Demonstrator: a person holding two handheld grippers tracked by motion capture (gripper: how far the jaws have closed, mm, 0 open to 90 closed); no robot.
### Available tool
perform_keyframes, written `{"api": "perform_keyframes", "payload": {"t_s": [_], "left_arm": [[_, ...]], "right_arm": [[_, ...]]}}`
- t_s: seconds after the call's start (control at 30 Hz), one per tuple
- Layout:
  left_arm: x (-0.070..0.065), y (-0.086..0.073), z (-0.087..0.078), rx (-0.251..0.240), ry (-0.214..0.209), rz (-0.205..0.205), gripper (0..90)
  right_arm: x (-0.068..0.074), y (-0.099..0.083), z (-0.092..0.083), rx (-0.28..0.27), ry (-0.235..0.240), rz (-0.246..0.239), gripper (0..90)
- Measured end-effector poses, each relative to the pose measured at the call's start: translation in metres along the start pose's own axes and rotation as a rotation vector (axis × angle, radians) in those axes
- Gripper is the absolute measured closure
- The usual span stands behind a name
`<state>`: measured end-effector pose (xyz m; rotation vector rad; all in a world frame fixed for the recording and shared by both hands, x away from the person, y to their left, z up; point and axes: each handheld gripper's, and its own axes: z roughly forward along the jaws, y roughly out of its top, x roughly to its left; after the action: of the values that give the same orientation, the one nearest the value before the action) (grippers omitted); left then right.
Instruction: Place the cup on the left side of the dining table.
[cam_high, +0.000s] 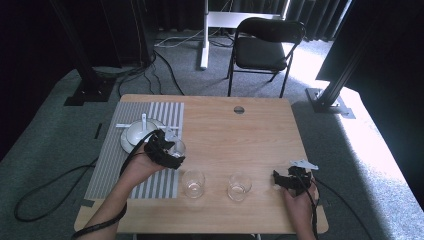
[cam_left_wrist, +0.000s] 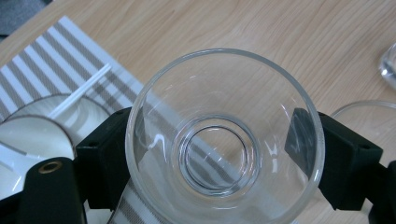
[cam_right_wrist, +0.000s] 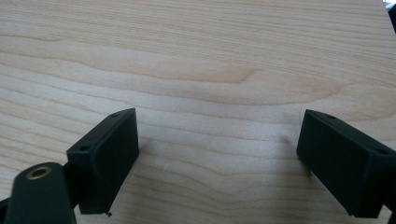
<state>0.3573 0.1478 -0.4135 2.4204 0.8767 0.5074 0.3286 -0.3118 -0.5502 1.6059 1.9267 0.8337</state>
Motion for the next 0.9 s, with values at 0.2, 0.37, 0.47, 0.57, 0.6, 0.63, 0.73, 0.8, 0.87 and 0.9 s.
{"api": "perform_keyframes", "payload": {"t_s": [0.2, 0.37, 0.47, 0.57, 0.6, 0.63, 0.73, 0.8, 0.87, 0.9], "left_arm": [[0.005, -0.014, 0.004, 0.020, 0.005, -0.013, 18.3], [0.012, -0.027, 0.007, 0.036, 0.009, -0.036, 18.3], [0.016, -0.033, 0.009, 0.043, 0.018, -0.045, 18.3], [0.019, -0.039, 0.011, 0.049, 0.018, -0.054, 18.3], [0.020, -0.041, 0.011, 0.051, 0.017, -0.060, 18.3], [0.021, -0.043, 0.012, 0.051, 0.016, -0.061, 18.3], [0.024, -0.049, 0.014, 0.057, 0.017, -0.070, 18.3], [0.026, -0.052, 0.016, 0.065, 0.011, -0.076, 18.3], [0.027, -0.056, 0.017, 0.071, 0.016, -0.076, 18.3], [0.027, -0.057, 0.017, 0.074, 0.017, -0.078, 18.3]], "right_arm": [[0.000, 0.000, 0.000, 0.000, 0.000, -0.002, 12.3], [0.000, 0.000, 0.000, 0.000, 0.000, -0.003, 12.3], [0.000, 0.000, 0.000, 0.000, 0.000, -0.003, 12.3], [0.000, 0.000, 0.000, 0.000, 0.000, -0.002, 12.3], [0.000, 0.000, 0.000, 0.000, 0.000, -0.003, 12.3], [0.000, 0.000, 0.000, 0.000, 0.000, -0.003, 12.3], [0.000, 0.000, 0.000, 0.000, 0.000, -0.002, 12.3], [0.000, 0.000, 0.000, 0.000, 0.000, -0.003, 12.3], [0.000, 0.000, 0.000, 0.000, 0.000, -0.003, 12.3], [0.000, 0.000, 0.000, 0.000, 0.000, -0.003, 12.3]]}}
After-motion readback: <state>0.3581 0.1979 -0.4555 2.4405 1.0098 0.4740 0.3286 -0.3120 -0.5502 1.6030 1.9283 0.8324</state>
